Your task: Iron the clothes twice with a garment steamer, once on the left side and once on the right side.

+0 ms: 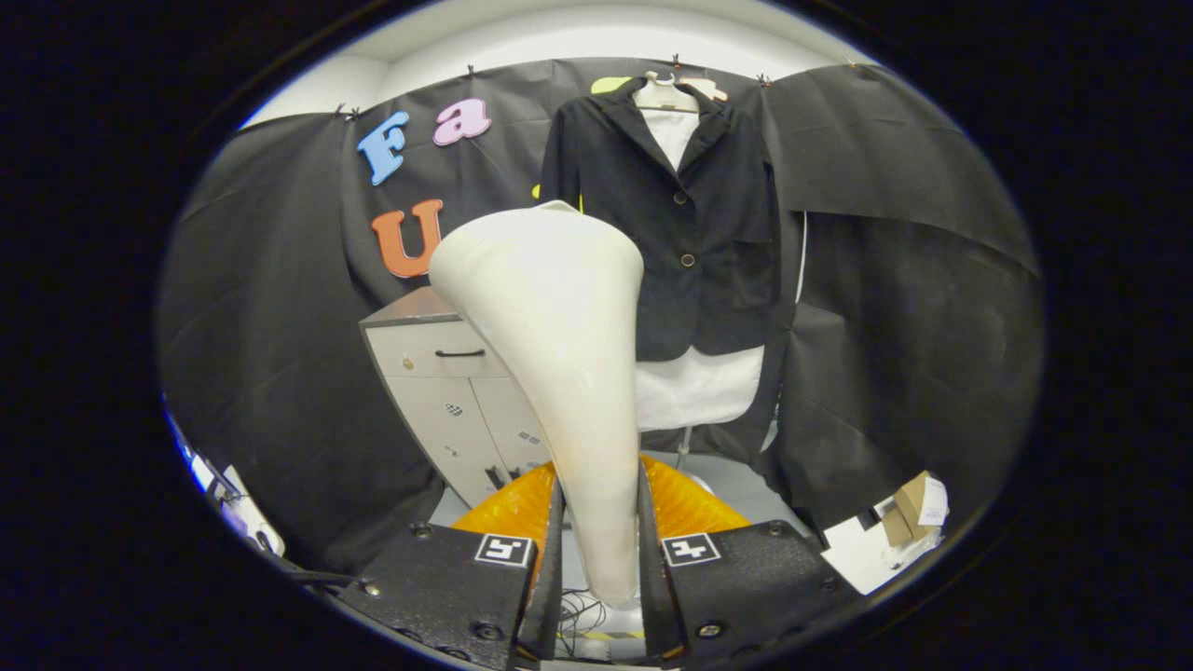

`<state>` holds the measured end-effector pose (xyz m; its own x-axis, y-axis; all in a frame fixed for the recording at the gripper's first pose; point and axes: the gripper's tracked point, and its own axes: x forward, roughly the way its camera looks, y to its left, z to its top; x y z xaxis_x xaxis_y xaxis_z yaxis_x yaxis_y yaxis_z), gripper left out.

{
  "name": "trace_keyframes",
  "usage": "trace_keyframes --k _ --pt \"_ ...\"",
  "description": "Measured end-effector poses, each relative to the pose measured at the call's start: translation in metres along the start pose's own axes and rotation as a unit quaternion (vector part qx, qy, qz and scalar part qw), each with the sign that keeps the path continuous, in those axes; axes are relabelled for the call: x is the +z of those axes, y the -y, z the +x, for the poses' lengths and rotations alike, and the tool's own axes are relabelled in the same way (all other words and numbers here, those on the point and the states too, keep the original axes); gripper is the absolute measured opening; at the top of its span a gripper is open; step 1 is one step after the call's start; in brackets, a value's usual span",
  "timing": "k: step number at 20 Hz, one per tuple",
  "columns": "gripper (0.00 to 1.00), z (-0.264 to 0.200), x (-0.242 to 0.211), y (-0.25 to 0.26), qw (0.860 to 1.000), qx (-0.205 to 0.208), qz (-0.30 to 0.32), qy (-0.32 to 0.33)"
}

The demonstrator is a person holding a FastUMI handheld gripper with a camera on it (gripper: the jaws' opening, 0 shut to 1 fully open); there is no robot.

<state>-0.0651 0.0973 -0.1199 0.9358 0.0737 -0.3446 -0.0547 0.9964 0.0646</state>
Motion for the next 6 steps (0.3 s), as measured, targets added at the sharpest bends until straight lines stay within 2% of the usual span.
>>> trace_keyframes --k 6 --pt "0.37 0.0020 0.0003 -0.0075 1.000 0.011 -0.008 -0.006"
